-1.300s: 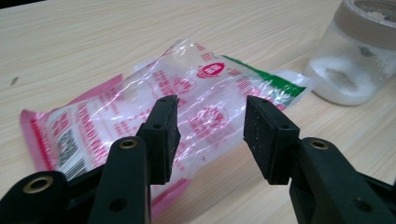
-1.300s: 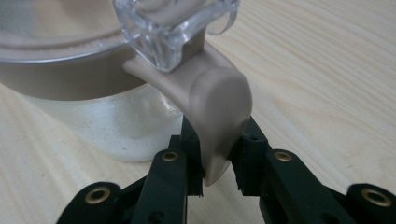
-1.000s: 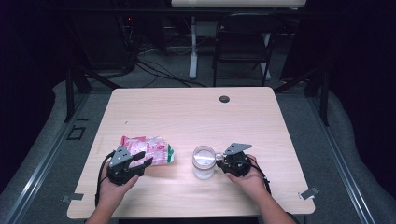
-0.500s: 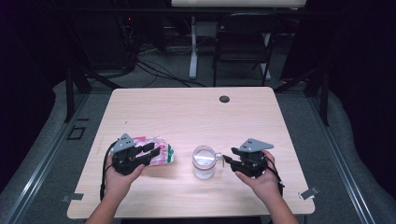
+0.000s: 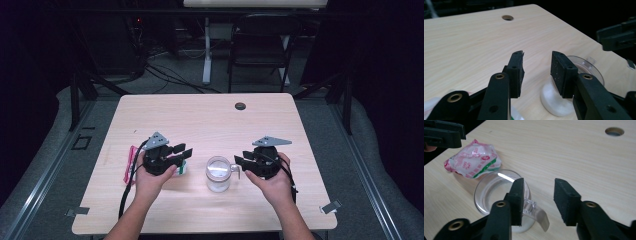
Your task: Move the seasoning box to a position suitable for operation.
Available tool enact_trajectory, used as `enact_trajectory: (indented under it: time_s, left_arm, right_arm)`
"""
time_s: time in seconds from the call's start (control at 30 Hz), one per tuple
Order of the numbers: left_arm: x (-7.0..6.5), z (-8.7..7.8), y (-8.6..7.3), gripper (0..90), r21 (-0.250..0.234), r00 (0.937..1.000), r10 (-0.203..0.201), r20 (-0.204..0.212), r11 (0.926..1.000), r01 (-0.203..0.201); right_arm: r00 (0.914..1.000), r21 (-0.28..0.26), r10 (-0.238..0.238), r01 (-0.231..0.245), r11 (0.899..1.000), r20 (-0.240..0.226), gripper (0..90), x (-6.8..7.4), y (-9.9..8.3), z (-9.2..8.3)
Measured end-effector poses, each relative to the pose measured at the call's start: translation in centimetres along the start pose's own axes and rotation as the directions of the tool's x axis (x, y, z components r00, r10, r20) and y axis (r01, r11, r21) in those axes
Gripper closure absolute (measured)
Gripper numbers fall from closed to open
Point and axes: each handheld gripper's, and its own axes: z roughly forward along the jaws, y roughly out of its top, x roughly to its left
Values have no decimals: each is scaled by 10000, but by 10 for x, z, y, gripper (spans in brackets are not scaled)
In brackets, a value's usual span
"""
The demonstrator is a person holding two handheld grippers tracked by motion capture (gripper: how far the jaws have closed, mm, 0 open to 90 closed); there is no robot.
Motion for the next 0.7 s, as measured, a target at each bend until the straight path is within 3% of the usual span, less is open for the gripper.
enact_trajectory:
  time_s: [0.1,0.17,0.3,0.4,0.7]
  left_arm:
    - [-5,2,-5,677,-4,9995,326,12,9995,-326]
    - [-8,4,-9,712,32,9990,449,81,9990,-449]
    - [-11,9,-18,786,398,9968,759,230,9963,-768]
    - [-13,14,-25,867,670,9958,706,586,9950,-745]
    - [-23,25,-33,899,1217,9891,1079,1000,9853,-1198]
  right_arm:
    - [9963,196,774,-767,9969,-386,655,-3,-5,1]
    - [9946,237,955,-946,9952,-410,667,-4,-7,0]
    - [9942,236,996,-987,9948,-404,674,-5,-12,0]
    - [9936,100,1080,-1077,9941,-332,714,-7,-16,2]
    - [9871,52,1453,-1453,9894,-675,751,-9,-20,9]
